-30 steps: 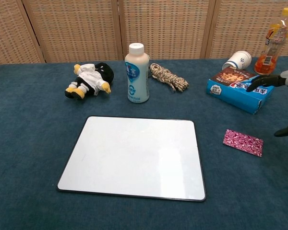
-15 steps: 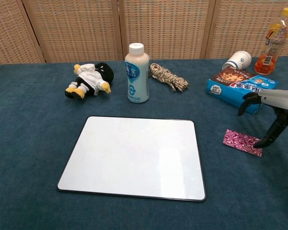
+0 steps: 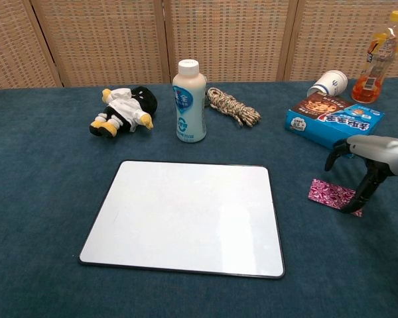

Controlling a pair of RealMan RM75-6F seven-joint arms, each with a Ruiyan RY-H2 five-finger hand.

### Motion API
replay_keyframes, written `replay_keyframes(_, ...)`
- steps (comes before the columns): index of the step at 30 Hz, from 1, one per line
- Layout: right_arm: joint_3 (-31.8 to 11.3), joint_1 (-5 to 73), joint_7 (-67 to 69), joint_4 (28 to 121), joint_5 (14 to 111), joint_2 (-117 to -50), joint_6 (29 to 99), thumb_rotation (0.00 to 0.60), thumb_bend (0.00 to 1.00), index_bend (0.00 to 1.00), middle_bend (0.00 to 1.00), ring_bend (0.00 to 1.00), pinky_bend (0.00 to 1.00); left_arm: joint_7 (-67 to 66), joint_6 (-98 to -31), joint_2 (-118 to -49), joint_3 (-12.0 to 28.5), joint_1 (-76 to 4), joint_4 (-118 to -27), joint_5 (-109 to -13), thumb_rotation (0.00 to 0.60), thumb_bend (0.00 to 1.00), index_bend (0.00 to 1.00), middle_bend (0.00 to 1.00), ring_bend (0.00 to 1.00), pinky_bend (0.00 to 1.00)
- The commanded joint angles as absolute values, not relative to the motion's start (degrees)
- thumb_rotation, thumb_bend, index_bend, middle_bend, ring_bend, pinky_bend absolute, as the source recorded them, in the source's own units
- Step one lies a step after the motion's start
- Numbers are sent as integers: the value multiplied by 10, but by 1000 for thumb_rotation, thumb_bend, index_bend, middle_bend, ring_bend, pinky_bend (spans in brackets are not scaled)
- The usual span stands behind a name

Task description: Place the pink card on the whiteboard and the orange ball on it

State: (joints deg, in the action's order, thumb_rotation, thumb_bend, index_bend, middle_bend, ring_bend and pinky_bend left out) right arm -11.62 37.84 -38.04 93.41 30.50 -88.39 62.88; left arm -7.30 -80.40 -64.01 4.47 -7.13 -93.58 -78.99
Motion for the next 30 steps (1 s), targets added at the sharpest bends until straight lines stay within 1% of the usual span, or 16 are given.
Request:
replay_keyframes(1, -113, 380, -380, 930, 305, -891, 630, 600, 28, 264, 0, 0, 0, -73, -804, -640, 45, -72, -936, -789, 600, 0, 0, 0, 0, 0)
replay_keyframes(9, -110, 383, -377, 914, 303, -902, 633, 600, 28, 275, 0, 0, 0, -71, -804, -639, 45, -72, -936, -789, 600, 0, 0, 0, 0, 0)
replay_keyframes(16, -106, 382, -370, 895, 305, -908, 631, 600, 47, 313, 0, 0, 0, -68, -801, -638, 42, -73, -937, -791, 600, 0, 0, 0, 0, 0)
replay_keyframes(23, -97, 382, -369, 874, 329, -919, 639, 600, 202, 442, 0, 0, 0, -69, -800, -639, 43, -74, -937, -789, 600, 0, 0, 0, 0, 0)
replay_keyframes(26, -94, 379, -366, 866, 339, -923, 643, 600, 256, 475, 0, 0, 0, -70, -799, -639, 43, -75, -938, -789, 600, 0, 0, 0, 0, 0)
replay_keyframes(30, -90, 376, -362, 861, 349, -926, 644, 600, 311, 489, 0, 0, 0, -71, -800, -639, 43, -75, -938, -789, 600, 0, 0, 0, 0, 0)
